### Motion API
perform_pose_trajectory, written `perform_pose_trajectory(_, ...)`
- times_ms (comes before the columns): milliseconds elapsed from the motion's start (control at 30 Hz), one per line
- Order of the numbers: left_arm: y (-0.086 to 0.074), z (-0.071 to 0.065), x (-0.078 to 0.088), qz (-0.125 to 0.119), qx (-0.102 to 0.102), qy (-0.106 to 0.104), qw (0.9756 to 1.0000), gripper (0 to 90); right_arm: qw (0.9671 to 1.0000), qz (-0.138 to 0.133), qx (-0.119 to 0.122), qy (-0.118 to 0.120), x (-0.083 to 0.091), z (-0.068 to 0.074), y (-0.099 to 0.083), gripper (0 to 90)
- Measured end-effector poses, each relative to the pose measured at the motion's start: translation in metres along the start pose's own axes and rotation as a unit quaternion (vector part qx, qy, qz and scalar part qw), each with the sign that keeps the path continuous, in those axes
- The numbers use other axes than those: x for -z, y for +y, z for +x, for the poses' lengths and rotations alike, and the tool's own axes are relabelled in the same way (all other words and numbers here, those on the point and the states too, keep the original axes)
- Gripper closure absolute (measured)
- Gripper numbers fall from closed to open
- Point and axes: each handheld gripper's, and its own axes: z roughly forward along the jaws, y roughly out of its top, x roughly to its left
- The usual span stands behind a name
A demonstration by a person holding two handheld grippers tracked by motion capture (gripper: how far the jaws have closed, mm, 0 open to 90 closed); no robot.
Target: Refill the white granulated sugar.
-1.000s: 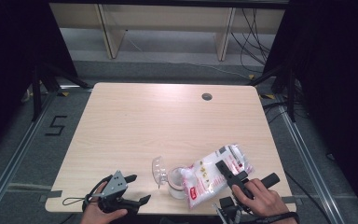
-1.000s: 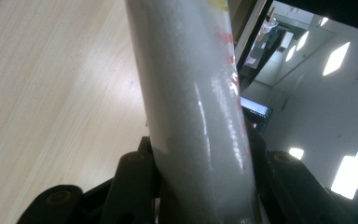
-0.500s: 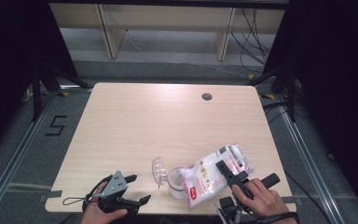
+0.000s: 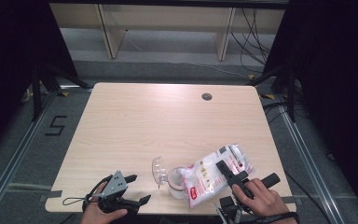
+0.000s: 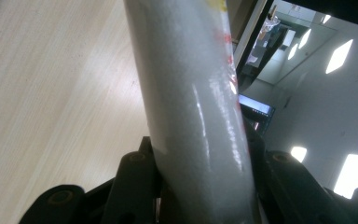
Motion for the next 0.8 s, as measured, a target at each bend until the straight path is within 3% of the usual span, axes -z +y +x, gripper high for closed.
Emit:
perform_pose_trajectory(133, 0.0002, 0.0013, 0.0007, 0.007, -0.008, 0.001, 0.9999, 15.8, 1.0000, -0.001, -0.002, -0.003, -0.0001, 0.0004, -0.0002, 67.9)
perform_pose_trajectory(233, 0.0000, 0.0000, 0.0000, 0.000, 0.000, 0.000, 1.0000, 15.8, 0.9999, 0.005, -0.011, 0.000, 0.0009, 0.0018, -0.0005, 67.8)
perform_pose_trajectory(267, 0.0001, 0.0012, 0.0008, 0.007, -0.008, 0.003, 0.9999, 15.9, 1.0000, 0.003, -0.010, -0.001, 0.0007, 0.0016, -0.0007, 67.9)
perform_pose_trajectory(333, 0.0000, -0.0009, -0.0008, -0.005, 0.005, -0.004, 1.0000, 15.8, 1.0000, 0.003, -0.009, 0.000, 0.0007, 0.0017, -0.0007, 67.9)
perform_pose_trajectory(367, 0.0002, 0.0014, 0.0007, 0.007, -0.008, 0.001, 0.9999, 15.8, 0.9999, 0.004, -0.010, 0.000, 0.0008, 0.0018, -0.0006, 67.9)
perform_pose_trajectory(467, 0.0000, 0.0000, -0.0001, 0.001, -0.001, -0.002, 1.0000, 15.8, 1.0000, 0.004, -0.009, 0.000, 0.0009, 0.0016, -0.0005, 67.9)
perform_pose_trajectory(500, 0.0002, 0.0013, 0.0006, 0.008, -0.009, 0.001, 0.9999, 15.8, 0.9999, 0.004, -0.011, 0.000, 0.0008, 0.0017, -0.0006, 67.9)
perform_pose_trajectory(533, -0.0001, -0.0011, -0.0010, -0.005, 0.006, -0.004, 1.0000, 15.8, 0.9999, 0.003, -0.010, -0.001, 0.0006, 0.0015, -0.0006, 67.9)
perform_pose_trajectory(667, 0.0002, 0.0013, 0.0006, 0.007, -0.007, 0.001, 0.9999, 15.9, 0.9999, 0.002, -0.010, 0.000, 0.0005, 0.0016, -0.0009, 68.0)
perform_pose_trajectory(800, 0.0002, 0.0010, 0.0005, 0.006, -0.007, 0.000, 1.0000, 15.8, 0.9999, 0.002, -0.010, 0.001, 0.0004, 0.0015, -0.0009, 68.0)
